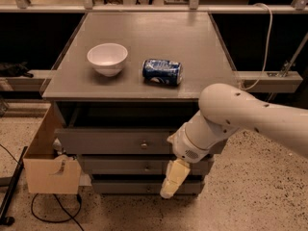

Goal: Close top drawer

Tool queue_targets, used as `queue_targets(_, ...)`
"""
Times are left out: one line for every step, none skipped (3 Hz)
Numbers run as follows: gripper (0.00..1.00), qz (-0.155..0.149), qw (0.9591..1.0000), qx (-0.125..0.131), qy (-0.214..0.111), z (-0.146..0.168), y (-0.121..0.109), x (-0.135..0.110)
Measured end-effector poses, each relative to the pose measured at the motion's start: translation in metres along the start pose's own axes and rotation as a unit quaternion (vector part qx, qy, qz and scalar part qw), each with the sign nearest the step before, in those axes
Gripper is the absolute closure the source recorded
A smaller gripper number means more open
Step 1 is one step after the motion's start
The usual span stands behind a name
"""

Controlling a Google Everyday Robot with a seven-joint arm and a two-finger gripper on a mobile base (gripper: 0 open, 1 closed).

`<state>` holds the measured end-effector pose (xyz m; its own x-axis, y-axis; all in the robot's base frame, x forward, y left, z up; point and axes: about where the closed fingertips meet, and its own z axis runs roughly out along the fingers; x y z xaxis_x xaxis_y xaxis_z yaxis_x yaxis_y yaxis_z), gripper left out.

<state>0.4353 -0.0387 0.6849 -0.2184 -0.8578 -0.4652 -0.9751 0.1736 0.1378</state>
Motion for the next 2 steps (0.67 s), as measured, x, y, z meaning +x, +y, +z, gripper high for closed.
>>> queue_targets(0.0, 0.0, 1.0, 0.0, 0.0, 0.0, -0.0001, 0.0001)
queue_targets(0.0, 0.011, 0.9999, -0.003, -0.002, 0.0007, -0.01, 0.0088)
